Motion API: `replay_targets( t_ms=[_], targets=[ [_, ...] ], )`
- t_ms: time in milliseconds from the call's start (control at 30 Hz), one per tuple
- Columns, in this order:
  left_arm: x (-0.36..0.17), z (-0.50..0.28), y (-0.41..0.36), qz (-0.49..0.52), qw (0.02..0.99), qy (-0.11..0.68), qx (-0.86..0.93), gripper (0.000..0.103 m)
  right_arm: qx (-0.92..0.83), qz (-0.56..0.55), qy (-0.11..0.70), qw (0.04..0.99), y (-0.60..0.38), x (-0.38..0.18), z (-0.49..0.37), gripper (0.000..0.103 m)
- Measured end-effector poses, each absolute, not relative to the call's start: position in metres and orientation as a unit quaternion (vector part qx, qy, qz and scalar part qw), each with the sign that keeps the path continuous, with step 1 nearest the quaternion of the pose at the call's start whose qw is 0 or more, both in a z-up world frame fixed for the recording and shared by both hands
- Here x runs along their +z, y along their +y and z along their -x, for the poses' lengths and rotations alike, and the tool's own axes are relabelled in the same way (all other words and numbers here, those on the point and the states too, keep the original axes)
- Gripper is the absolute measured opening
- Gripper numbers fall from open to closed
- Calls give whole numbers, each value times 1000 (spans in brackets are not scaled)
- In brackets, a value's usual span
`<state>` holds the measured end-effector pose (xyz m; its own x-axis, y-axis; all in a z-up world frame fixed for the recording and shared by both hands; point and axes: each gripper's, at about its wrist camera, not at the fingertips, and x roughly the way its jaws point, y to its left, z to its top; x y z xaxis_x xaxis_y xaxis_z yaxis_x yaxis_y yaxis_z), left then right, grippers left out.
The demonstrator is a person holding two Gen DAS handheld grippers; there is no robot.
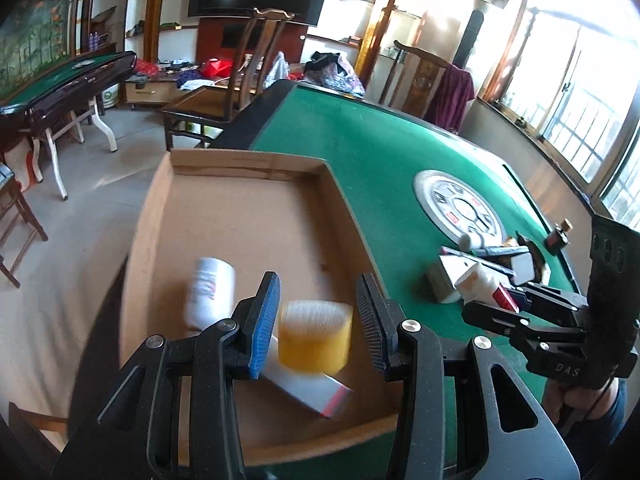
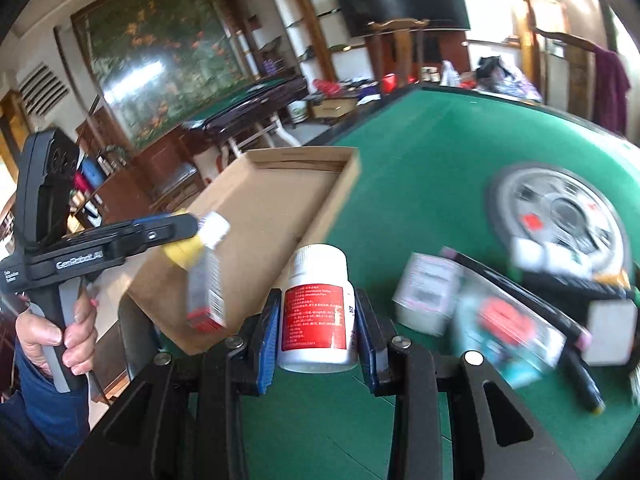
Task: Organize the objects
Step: 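Carry the yellow jar and red-label bottle into the tray and open both grippers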
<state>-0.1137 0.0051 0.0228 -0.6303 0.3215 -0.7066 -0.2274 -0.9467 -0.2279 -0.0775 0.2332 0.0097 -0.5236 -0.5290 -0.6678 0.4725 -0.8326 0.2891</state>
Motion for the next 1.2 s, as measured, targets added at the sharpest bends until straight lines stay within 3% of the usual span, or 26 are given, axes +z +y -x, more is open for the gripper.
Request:
replay_targets(
  t_ms=[400,867,1200],
  targets=[
    [5,184,-27,452,127,-76,880,40,-848,-453,-27,274,154,5,158,34],
    [-12,184,-33,462,132,-89,872,40,-839,-478,22,260,127,-30,173,35],
    [-5,166,-24,457,137,-94,874,40,-844,-452,-44,287,177,-16,141,35]
  ],
)
